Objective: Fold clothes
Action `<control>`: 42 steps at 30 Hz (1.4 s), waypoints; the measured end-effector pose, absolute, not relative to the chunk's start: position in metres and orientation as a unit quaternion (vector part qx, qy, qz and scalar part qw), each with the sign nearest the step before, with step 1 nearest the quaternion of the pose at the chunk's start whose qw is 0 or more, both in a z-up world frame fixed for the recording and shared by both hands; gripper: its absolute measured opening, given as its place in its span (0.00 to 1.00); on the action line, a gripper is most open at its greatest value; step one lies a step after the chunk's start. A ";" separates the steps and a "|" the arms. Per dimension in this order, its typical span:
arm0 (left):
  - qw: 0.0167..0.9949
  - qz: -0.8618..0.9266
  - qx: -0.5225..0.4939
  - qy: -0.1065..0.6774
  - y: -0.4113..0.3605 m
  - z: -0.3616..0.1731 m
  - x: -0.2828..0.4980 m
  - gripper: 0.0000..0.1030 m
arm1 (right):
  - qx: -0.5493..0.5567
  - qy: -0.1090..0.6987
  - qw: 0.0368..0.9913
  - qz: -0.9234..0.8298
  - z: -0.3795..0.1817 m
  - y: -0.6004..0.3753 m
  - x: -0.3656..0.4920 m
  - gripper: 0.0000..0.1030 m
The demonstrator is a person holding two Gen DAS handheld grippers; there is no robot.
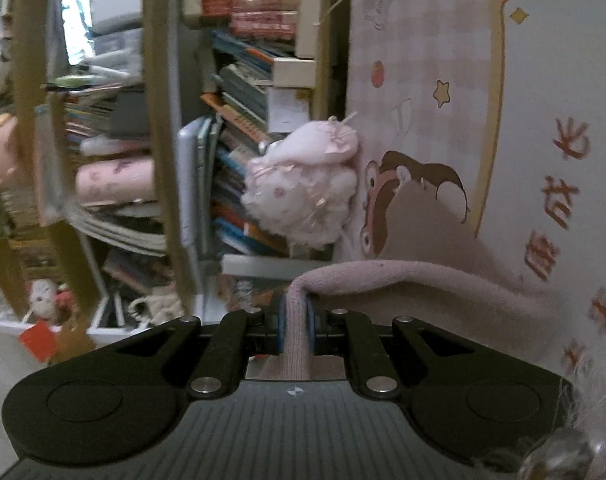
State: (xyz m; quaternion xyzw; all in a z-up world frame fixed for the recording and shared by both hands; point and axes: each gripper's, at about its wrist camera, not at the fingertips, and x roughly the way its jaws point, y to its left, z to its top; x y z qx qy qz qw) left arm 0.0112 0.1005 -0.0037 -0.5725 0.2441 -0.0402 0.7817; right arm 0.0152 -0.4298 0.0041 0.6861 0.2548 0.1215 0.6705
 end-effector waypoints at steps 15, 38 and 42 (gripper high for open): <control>0.842 -0.005 -0.451 0.296 0.122 -0.013 0.044 0.15 | 0.585 0.308 0.748 0.057 -0.011 -0.430 0.063 0.53; 0.915 -0.035 -0.129 0.382 0.066 -0.010 0.049 0.13 | 0.219 0.427 0.877 0.029 -0.016 -0.368 0.045 0.08; 0.942 -0.076 -0.051 0.323 0.049 0.016 0.049 0.24 | 0.139 0.414 0.899 0.025 0.001 -0.357 0.048 0.28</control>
